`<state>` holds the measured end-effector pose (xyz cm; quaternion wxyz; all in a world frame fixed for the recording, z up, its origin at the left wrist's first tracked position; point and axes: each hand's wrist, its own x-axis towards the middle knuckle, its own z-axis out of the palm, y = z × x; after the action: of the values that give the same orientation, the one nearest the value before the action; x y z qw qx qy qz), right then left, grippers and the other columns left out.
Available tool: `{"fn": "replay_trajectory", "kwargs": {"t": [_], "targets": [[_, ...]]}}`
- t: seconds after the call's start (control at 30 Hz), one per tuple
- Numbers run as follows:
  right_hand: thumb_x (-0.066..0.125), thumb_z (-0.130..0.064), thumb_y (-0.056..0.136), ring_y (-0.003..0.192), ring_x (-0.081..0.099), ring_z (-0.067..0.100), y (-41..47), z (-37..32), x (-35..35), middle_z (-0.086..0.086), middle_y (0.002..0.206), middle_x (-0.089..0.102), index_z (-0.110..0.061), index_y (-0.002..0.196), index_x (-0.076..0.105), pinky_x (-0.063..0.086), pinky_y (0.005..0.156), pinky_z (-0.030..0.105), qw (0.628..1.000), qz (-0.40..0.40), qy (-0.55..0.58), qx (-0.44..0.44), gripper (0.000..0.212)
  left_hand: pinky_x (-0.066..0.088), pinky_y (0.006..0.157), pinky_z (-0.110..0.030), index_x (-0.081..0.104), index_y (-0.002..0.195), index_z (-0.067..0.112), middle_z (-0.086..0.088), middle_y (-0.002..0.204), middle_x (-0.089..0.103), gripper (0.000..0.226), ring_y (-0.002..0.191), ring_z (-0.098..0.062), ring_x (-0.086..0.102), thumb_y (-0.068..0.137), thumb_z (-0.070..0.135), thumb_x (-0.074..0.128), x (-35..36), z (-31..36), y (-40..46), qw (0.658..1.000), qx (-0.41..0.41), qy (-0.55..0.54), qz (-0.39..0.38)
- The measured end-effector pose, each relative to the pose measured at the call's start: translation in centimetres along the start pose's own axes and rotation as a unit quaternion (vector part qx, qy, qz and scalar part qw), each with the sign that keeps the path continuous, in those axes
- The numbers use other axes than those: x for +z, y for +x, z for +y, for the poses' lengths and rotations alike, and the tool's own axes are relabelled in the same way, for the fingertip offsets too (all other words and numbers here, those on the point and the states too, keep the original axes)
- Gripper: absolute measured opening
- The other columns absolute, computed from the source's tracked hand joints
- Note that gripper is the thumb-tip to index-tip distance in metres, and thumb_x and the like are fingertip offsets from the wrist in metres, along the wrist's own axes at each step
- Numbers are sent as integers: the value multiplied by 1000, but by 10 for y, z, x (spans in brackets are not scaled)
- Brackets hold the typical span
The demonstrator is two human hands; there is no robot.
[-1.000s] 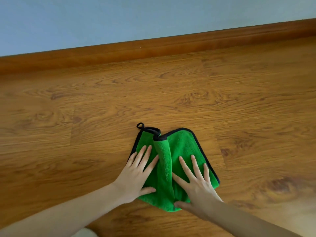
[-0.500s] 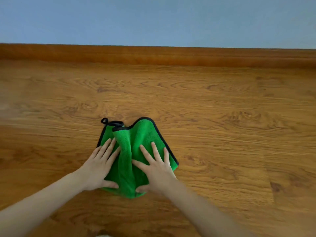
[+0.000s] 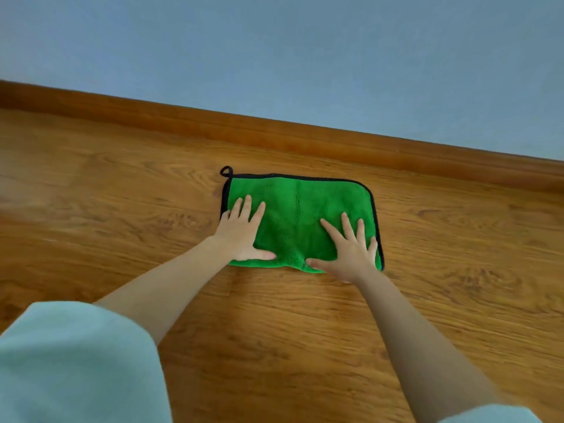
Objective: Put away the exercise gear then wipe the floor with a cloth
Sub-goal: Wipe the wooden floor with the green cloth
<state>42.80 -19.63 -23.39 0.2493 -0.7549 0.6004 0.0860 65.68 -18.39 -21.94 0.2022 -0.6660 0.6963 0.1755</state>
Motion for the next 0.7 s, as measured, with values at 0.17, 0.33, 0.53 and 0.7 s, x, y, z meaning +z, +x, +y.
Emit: {"fn": "replay_trajectory", "kwargs": {"t": [0.17,0.33,0.53,0.7], "targets": [[53,-73,73,142,-21,30,-24,12,6,-2,156,-22,-46,146,-3,-2,113,56,997,19,35,71,95,1,114,-48,-26,143,19,-16,150,-31,116,140,-34,-21,73,75,48,-15,26,14,997,52,39,-38],[45,-74,77,141,-24,32,-64,22,16,1,155,-25,-44,145,-10,-3,113,56,993,27,34,108,93,0,114,-50,-31,140,20,-18,146,-37,122,138,-35,-26,71,72,55,-22,49,-2,981,124,100,-110],[11,-86,71,134,23,41,-130,18,62,12,150,32,-37,145,27,40,88,65,997,16,-21,78,90,0,115,-48,-29,140,26,-14,146,-38,107,137,-32,-28,79,69,47,-6,33,-51,961,217,118,-127],[24,-87,64,127,30,42,-119,15,60,13,144,42,-37,141,37,44,81,65,996,9,-41,78,92,-15,105,-37,-39,132,33,-9,144,-43,105,134,-28,-35,78,72,43,33,22,-65,983,176,50,-34]]}}
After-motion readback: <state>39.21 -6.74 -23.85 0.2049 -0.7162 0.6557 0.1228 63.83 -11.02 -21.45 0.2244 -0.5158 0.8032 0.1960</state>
